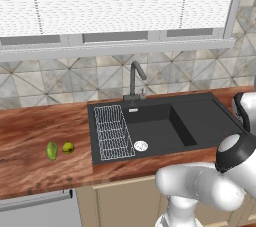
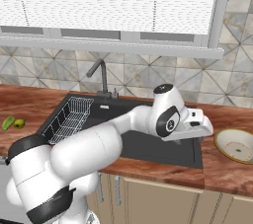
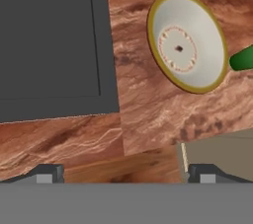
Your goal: Remove the mango and pear from the sink. Then move the bowl and cup from the counter to the sink for washing.
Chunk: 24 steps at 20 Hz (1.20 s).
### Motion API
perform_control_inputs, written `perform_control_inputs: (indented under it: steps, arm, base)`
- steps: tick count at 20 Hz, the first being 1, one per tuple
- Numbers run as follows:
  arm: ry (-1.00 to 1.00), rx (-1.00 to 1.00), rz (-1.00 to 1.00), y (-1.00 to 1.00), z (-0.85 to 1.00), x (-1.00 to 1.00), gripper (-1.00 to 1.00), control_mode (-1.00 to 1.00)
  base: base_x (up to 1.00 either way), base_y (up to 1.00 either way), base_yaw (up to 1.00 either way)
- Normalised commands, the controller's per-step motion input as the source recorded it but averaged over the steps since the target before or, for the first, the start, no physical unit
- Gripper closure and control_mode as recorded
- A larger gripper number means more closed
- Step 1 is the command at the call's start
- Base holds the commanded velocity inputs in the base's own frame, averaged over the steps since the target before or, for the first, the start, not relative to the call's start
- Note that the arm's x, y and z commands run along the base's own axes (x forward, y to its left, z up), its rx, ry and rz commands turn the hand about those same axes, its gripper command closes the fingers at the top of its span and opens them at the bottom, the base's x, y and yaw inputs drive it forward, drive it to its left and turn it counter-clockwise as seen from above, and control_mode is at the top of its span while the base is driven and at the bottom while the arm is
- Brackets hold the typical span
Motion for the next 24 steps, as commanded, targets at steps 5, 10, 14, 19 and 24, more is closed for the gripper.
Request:
perform_control_inputs:
  steps: [5,10,14,19,24]
  arm:
    - [0.00,0.00,0.01,-0.23,-0.10,0.18,-1.00,-1.00]
    - [-0.01,-0.02,0.09,-0.20,-0.09,0.07,-1.00,-1.00]
    - [-0.01,-0.04,0.14,-0.20,-0.09,0.06,-1.00,-1.00]
    - [0.00,-0.06,0.13,-0.11,-0.12,0.16,-1.00,-1.00]
    - [0.00,-0.04,0.11,-0.07,-0.12,0.16,-1.00,-1.00]
  base:
    - [0.00,0.00,0.00]
    - [0.00,0.00,0.00]
    - [0.00,0.00,0.00]
    - [0.00,0.00,0.00]
    - [0.00,0.00,0.00]
